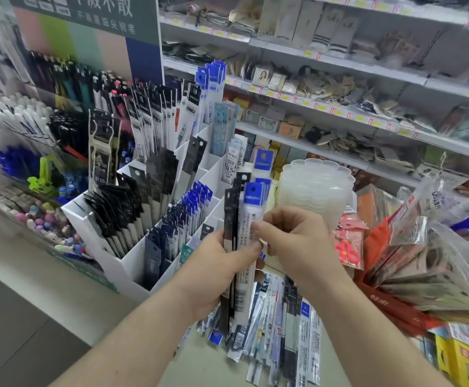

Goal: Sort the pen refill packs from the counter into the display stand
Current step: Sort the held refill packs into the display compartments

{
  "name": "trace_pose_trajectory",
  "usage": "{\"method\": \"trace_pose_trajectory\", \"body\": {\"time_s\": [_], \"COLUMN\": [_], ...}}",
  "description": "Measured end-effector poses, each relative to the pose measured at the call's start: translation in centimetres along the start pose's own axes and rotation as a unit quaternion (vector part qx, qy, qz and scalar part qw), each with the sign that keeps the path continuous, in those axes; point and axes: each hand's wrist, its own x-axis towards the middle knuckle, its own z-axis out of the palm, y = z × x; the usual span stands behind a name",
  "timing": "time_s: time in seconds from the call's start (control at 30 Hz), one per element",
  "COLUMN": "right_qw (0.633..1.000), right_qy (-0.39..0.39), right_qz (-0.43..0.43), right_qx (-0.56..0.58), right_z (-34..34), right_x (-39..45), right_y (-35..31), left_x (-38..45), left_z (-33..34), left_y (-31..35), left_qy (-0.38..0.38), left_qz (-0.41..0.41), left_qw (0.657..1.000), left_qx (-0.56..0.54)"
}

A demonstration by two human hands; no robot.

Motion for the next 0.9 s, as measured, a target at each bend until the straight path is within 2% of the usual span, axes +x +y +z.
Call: {"method": "trace_pose_trajectory", "body": {"time_s": [0.2,0.4,0.6,0.7,0.8,0.9], "right_qw": [0.987,0.995,0.969,0.950,0.955,0.968], "right_qy": [0.001,-0.044,-0.031,-0.053,-0.082,-0.065], "right_qz": [0.064,0.061,0.083,0.083,0.072,0.074], "right_qx": [0.148,0.072,0.229,0.297,0.274,0.232], "right_z": [-0.6,0.2,-1.3,-2.2,-2.5,-2.2], "right_x": [0.3,-0.6,-0.2,-0.1,-0.1,0.2], "right_y": [0.9,1.3,1.2,1.1,1.1,1.7], "left_x": [0.1,0.1,0.1,0.2,0.3,0.3], "left_z": [-0.7,0.0,-0.3,-0.2,0.0,0.3], "left_y": [0.0,-0.2,-0.1,-0.1,-0.2,-0.1], "left_qy": [0.042,0.090,0.091,0.100,0.097,0.059], "left_qz": [-0.016,0.023,-0.034,-0.042,-0.030,-0.030], "left_qw": [0.999,0.995,0.995,0.994,0.993,0.992], "left_qx": [-0.022,0.048,-0.030,-0.009,0.067,0.103]}}
